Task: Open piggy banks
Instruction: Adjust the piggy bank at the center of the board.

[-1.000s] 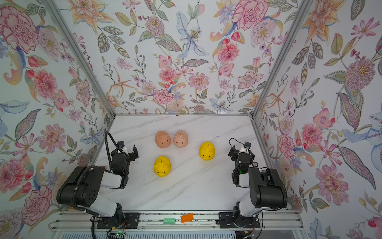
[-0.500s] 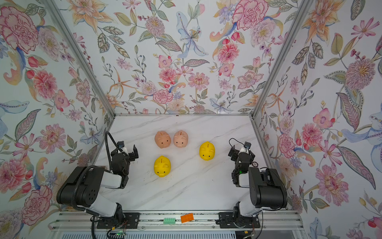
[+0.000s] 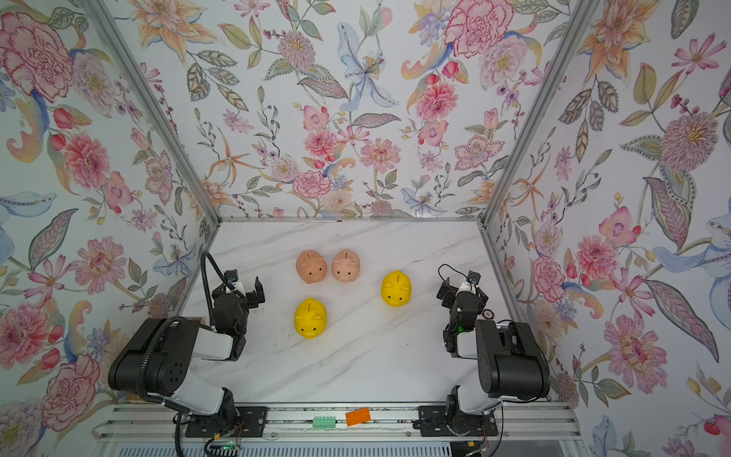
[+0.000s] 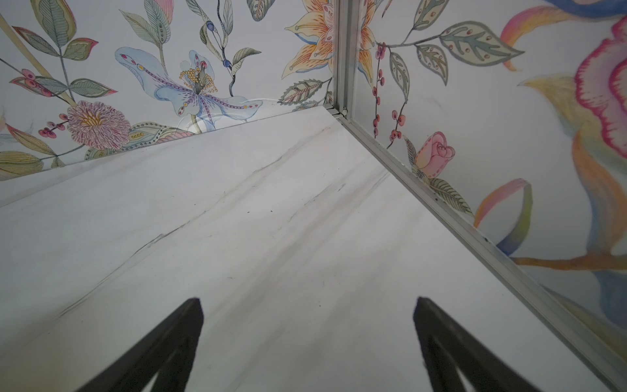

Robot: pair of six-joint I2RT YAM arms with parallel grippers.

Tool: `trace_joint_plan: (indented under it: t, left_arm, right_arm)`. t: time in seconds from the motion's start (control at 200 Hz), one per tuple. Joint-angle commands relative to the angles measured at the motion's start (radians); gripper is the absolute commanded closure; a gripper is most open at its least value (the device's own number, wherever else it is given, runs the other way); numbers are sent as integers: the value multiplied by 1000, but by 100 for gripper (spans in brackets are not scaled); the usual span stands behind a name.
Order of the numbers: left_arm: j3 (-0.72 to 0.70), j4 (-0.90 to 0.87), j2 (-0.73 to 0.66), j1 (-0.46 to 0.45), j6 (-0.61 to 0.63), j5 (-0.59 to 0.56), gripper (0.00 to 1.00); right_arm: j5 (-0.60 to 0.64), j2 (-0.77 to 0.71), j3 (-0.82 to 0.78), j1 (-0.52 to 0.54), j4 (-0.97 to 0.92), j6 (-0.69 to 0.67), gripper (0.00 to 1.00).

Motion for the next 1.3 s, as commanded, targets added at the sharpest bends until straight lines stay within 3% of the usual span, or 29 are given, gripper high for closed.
trace_joint_plan:
  t: [0.0, 0.065, 0.23, 0.345, 0.415, 0.56, 0.801, 1.021, 1.151, 1.291]
  left_arm:
    - [10, 37, 1, 2, 31, 4, 1]
    - [9, -35, -109, -35, 51, -69, 1]
    - [155, -442, -275, -102, -19, -290, 1]
    - [228, -632, -344, -195, -51, -382, 1]
    - [303, -841, -374, -259, -120, -416, 1]
    - [448, -1278, -424, -414, -265, -378, 1]
    - [685, -1772, -382, -638, -440, -228, 1]
    - [882, -2056, -226, -744, -584, -172, 1]
    - [939, -2121, -161, -779, -636, -161, 1]
    - [969, -2168, -104, -781, -670, -70, 1]
  right_arm:
    - [16, 12, 18, 0, 21, -17, 1]
    - [14, 12, 20, -2, 19, -16, 1]
    - [7, 12, 24, -3, 13, -17, 1]
    - [-97, 3, 44, -18, -37, -33, 1]
    - [-36, -33, 59, 4, -84, -47, 1]
    - [122, -122, 249, 80, -476, -72, 1]
    - [36, -216, 540, 230, -1042, 68, 1]
    - [-26, -268, 563, 402, -1172, 81, 1]
    - [-50, -297, 515, 488, -1163, 93, 1]
    - [-105, -345, 449, 539, -1147, 125, 1]
